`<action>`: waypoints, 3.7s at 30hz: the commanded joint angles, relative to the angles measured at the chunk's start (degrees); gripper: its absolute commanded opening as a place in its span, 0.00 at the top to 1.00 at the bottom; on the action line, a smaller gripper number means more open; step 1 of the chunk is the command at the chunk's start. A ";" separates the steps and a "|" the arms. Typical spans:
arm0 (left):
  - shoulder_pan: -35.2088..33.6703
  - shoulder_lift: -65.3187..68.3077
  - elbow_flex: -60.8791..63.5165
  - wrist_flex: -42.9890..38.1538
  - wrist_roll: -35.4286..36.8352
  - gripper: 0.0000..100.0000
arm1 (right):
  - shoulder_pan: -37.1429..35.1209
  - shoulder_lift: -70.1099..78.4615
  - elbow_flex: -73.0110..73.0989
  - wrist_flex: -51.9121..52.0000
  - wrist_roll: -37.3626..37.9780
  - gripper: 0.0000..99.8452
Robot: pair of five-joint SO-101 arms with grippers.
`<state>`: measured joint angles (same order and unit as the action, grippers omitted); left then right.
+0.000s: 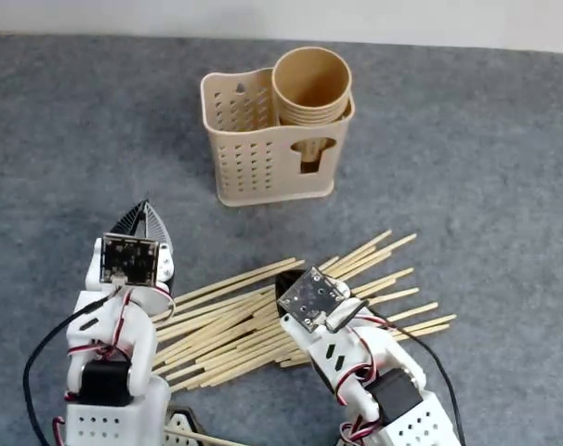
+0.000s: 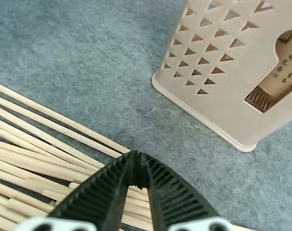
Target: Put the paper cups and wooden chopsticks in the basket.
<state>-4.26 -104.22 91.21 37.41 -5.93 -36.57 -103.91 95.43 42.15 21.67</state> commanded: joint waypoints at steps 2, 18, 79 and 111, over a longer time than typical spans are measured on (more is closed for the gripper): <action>-0.57 -0.66 1.19 0.18 0.35 1.00 | 0.57 0.75 -0.48 1.45 -4.84 0.98; -7.16 -0.66 2.33 0.18 0.53 1.00 | 0.57 3.56 -18.77 17.98 -8.97 0.98; -21.14 -0.57 2.07 -3.08 6.07 1.00 | -60.26 42.68 -17.36 -1.36 -26.46 0.79; -20.97 -0.66 2.15 -3.08 6.07 1.00 | -60.00 54.99 -21.93 -0.04 -23.47 0.93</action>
<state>-25.10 -104.22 93.76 35.65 -0.57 -93.36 -49.23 74.42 43.74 -3.91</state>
